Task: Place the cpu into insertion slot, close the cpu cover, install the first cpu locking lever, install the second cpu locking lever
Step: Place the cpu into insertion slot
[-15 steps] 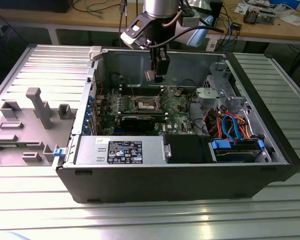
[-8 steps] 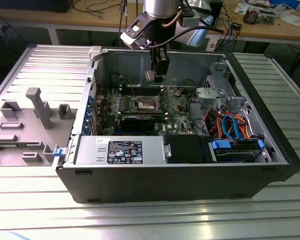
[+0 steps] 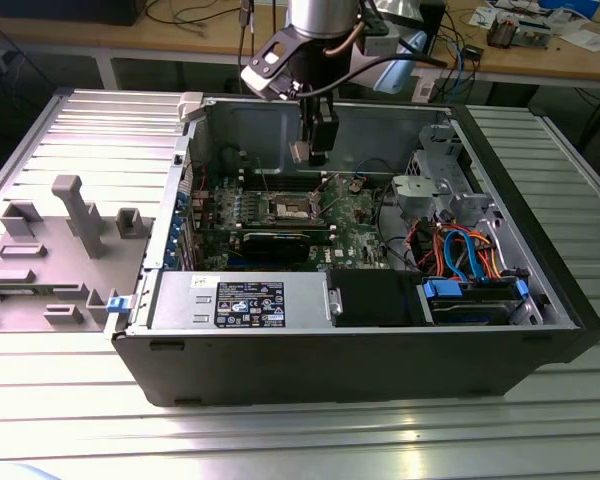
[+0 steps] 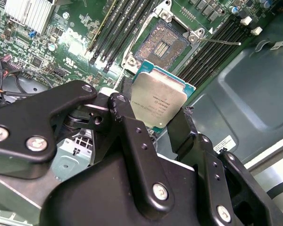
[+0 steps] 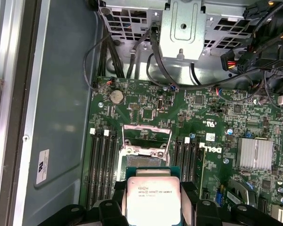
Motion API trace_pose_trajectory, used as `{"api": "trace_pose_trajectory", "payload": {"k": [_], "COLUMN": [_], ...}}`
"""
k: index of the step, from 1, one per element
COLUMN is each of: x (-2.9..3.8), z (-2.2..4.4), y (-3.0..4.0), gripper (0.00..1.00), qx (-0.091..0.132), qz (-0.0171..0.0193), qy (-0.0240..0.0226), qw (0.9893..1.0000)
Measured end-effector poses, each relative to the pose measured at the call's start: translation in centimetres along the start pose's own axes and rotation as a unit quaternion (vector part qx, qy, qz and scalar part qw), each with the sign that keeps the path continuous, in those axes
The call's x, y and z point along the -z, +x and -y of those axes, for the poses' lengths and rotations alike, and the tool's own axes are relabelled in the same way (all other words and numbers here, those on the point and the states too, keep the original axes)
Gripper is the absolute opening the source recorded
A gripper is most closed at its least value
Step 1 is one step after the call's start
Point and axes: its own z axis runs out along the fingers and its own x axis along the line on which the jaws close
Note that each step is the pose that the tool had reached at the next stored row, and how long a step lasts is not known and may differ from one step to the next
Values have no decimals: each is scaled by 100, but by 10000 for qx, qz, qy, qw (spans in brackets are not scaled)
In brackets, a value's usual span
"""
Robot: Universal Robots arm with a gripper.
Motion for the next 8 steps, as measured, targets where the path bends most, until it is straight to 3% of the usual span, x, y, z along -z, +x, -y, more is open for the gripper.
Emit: {"api": "trace_pose_trajectory", "payload": {"k": [8], "x": [-42], "z": [3], "y": [-1], "gripper": [54], "qx": [-20], "qz": [2], "qy": [0], "qw": [10000]}}
